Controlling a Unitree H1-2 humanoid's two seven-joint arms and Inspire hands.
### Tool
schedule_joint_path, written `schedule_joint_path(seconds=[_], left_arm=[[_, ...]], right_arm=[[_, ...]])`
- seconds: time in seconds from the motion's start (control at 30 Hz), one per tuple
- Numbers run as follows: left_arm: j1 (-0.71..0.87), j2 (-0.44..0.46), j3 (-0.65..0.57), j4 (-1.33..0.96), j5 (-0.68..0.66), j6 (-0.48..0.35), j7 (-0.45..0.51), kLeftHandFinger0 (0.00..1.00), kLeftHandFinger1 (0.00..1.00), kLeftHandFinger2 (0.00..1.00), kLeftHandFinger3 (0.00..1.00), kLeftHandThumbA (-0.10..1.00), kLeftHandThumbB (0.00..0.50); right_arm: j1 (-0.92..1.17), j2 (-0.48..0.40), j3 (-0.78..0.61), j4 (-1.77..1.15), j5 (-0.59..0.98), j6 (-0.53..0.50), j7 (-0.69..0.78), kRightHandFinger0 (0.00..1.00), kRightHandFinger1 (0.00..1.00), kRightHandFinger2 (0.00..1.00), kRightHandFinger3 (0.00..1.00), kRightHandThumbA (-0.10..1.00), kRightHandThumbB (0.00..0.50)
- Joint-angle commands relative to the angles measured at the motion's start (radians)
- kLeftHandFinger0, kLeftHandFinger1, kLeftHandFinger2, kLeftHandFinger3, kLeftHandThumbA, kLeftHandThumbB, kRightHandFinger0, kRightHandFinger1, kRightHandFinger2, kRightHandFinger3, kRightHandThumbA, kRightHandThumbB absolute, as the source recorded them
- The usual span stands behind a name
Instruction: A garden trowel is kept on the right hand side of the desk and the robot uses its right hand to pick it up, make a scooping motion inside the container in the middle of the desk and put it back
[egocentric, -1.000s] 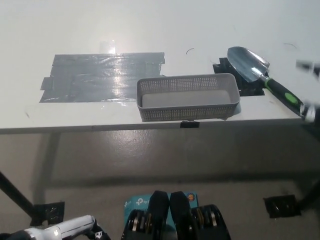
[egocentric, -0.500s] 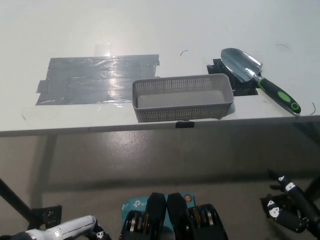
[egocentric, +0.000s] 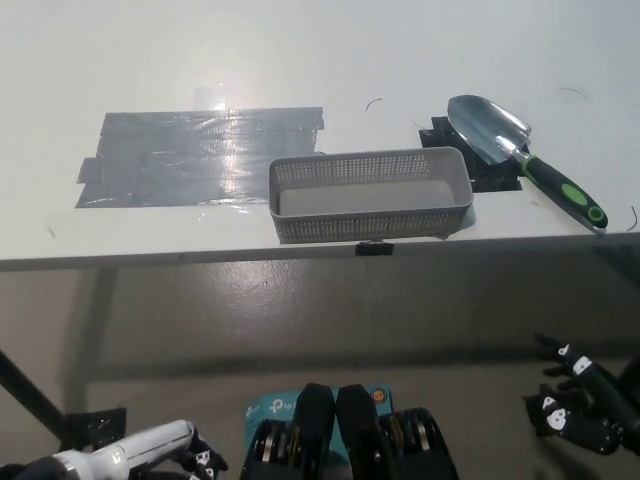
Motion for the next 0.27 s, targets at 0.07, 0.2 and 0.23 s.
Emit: schedule_joint_path(seconds=[0.07,0.2,0.23], left_arm=[[-0.011,0.012,0.008,-0.011,-0.013,0.013,0.034,0.83,0.7,0.74,0.79,1.0,0.479],[-0.004,0.007,0.012,-0.01,-0.01,0.013,0.031,0.84,0.71,0.75,0.79,1.0,0.491],[-0.004,0.007,0.012,-0.01,-0.01,0.013,0.031,0.84,0.71,0.75,0.79,1.0,0.491]], right_arm=[[-0.019,-0.03,0.022,-0.022,0.029,0.013,-0.003,0.74,0.78,0.86,1.0,0.11,0.165],[-0.021,-0.041,0.037,-0.013,0.03,0.008,-0.001,0.73,0.76,0.84,1.0,0.14,0.157],[-0.021,-0.041,0.037,-0.013,0.03,0.008,-0.001,0.73,0.76,0.84,1.0,0.14,0.157]])
